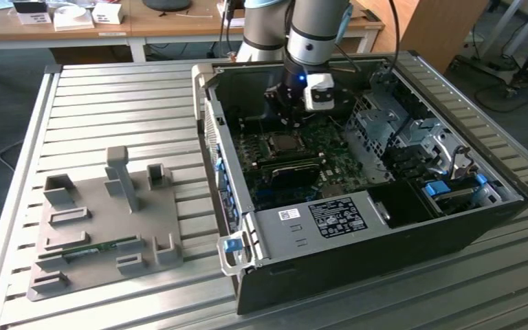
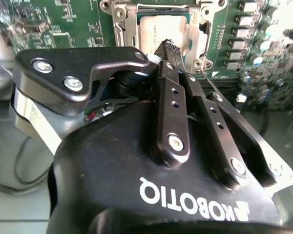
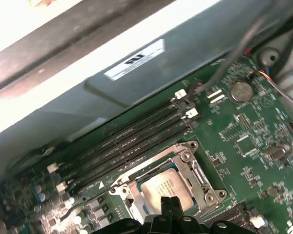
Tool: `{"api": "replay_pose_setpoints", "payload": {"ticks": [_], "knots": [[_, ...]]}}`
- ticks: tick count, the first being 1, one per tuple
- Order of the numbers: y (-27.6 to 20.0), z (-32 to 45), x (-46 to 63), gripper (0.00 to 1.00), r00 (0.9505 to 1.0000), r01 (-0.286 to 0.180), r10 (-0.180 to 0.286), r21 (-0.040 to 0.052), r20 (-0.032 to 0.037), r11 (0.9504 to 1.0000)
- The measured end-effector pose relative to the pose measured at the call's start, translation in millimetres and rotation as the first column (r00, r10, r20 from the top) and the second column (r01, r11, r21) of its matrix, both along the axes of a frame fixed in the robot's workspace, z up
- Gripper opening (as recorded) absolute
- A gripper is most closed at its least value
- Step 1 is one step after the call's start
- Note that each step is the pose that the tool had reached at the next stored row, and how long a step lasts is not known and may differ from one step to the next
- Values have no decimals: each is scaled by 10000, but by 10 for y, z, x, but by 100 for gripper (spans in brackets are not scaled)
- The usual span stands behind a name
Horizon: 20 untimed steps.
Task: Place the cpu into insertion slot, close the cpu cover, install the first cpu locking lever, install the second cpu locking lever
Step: 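Close the cpu cover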
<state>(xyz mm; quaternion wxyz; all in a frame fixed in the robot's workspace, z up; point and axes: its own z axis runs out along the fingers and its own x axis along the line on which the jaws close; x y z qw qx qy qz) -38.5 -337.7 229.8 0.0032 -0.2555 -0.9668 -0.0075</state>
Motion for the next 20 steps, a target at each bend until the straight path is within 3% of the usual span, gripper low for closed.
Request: {"api": "replay_pose_setpoints", "payload": {"ticks": [5, 10, 15, 20], "knots": [[0, -2, 0, 11, 9958, -913, 913, 1, 0, 9958], [0, -3, 0, 11, 9834, -1814, 1814, 0, 0, 9834], [0, -5, 0, 11, 9631, -2690, 2690, 0, 0, 9631], [0, -7, 0, 11, 9345, -3559, 3559, 0, 0, 9345]]}}
